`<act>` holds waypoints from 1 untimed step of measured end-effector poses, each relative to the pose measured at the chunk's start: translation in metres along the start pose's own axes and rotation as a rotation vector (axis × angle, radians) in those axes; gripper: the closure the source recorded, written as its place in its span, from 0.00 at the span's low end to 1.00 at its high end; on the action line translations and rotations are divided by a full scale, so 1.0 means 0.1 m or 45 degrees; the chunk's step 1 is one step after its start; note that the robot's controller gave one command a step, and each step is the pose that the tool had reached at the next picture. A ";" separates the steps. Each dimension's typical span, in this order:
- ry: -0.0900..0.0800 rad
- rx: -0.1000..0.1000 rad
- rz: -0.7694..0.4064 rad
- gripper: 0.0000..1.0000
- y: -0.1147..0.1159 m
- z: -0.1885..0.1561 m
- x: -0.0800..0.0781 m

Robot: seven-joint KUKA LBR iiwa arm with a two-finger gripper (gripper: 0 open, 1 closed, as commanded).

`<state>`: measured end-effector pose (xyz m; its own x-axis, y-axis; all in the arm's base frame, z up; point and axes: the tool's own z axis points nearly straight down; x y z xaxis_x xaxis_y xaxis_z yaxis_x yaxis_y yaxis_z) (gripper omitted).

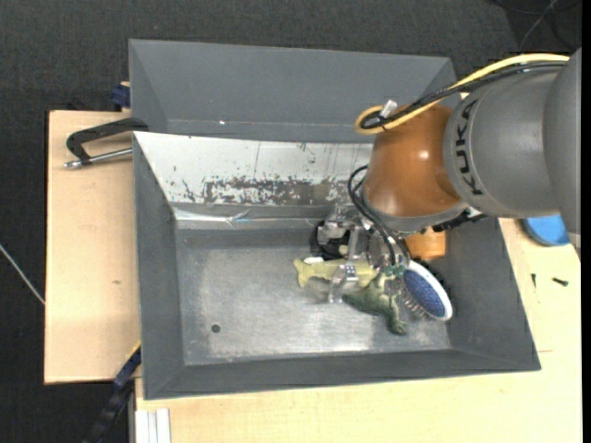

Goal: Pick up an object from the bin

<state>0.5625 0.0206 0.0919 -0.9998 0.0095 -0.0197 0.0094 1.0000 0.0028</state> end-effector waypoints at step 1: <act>0.015 0.003 0.136 0.00 -0.23 -0.09 -0.10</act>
Offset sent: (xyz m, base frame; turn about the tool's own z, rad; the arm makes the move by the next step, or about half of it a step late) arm 0.0075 -0.0237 0.0081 0.1073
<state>0.5718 -0.0024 0.1014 -0.9932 0.1161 -0.0075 0.1161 0.9932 0.0018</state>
